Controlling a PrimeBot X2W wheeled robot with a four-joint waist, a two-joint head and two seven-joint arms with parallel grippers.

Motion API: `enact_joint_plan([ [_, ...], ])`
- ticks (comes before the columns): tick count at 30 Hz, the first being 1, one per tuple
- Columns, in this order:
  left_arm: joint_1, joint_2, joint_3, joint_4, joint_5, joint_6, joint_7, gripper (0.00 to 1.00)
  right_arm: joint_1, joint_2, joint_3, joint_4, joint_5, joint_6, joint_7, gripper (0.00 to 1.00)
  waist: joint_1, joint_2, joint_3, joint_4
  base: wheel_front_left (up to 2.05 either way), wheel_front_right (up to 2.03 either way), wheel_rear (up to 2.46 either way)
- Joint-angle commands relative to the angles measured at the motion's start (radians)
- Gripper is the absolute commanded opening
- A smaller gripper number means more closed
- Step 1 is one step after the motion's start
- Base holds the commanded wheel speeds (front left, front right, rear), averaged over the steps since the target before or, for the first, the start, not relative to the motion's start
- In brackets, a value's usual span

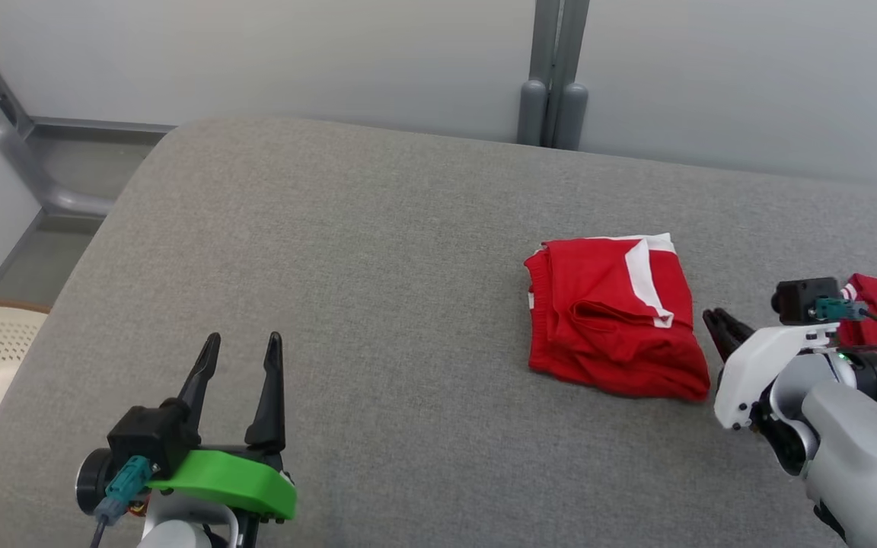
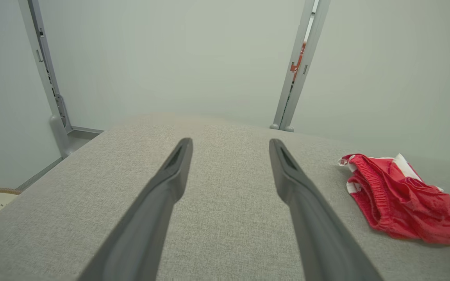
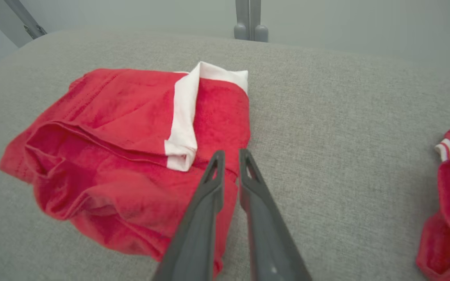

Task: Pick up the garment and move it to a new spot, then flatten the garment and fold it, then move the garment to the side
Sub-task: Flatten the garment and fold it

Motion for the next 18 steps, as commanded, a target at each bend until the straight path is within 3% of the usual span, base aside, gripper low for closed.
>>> enact_joint_plan([
  [1, -0.016, -0.006, 0.004, 0.009, 0.014, -0.006, -0.003, 1.0, -0.003, 0.012, 0.014, 0.011, -0.002, -0.001, 0.027, 0.0, 0.0, 0.0, 0.023, 0.032, 0.0, 0.0, 0.0],
  [5, -0.02, -0.017, 0.01, 0.025, 0.015, -0.015, -0.003, 1.0, 0.012, 0.02, 0.036, 0.033, 0.015, -0.001, 0.084, 0.0, 0.0, 0.0, 0.029, 0.052, 0.0, 0.0, 0.0],
  [18, -0.06, -0.054, 0.024, 0.056, 0.035, -0.049, -0.003, 1.0, -0.078, 0.011, 0.042, 0.101, 0.049, -0.001, 0.109, 0.0, 0.0, 0.0, 0.111, 0.132, 0.0, 0.0, 0.0],
])
